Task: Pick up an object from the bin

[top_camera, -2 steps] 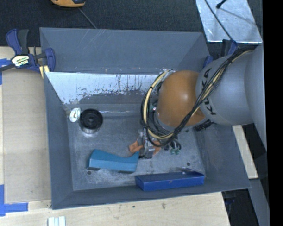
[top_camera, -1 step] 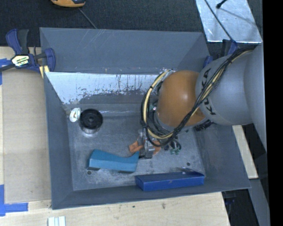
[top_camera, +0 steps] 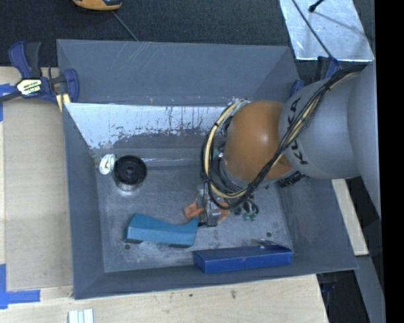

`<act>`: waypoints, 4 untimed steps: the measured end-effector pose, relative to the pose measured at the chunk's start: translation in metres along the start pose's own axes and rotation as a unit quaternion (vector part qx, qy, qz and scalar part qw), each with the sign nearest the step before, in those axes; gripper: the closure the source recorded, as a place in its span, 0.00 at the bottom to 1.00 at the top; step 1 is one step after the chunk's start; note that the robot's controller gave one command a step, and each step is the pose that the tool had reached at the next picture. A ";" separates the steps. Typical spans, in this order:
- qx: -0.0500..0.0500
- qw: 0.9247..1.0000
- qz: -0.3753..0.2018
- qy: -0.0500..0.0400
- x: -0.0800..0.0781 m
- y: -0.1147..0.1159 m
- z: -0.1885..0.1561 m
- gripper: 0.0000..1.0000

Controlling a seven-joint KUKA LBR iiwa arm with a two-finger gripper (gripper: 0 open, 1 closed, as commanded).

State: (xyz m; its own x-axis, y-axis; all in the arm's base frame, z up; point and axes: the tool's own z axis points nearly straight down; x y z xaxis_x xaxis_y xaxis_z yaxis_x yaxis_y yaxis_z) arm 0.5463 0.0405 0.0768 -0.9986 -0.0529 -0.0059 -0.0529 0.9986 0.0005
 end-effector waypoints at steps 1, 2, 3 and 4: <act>0.000 1.000 0.000 0.000 0.000 0.000 0.000 1.00; 0.000 1.000 0.000 0.000 0.000 0.000 0.000 1.00; 0.000 1.000 0.000 0.000 0.000 0.000 0.000 1.00; 0.000 1.000 0.000 0.000 0.000 0.000 0.000 1.00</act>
Offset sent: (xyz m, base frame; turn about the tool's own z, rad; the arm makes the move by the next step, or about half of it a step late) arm 0.0000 0.0000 0.0000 0.0000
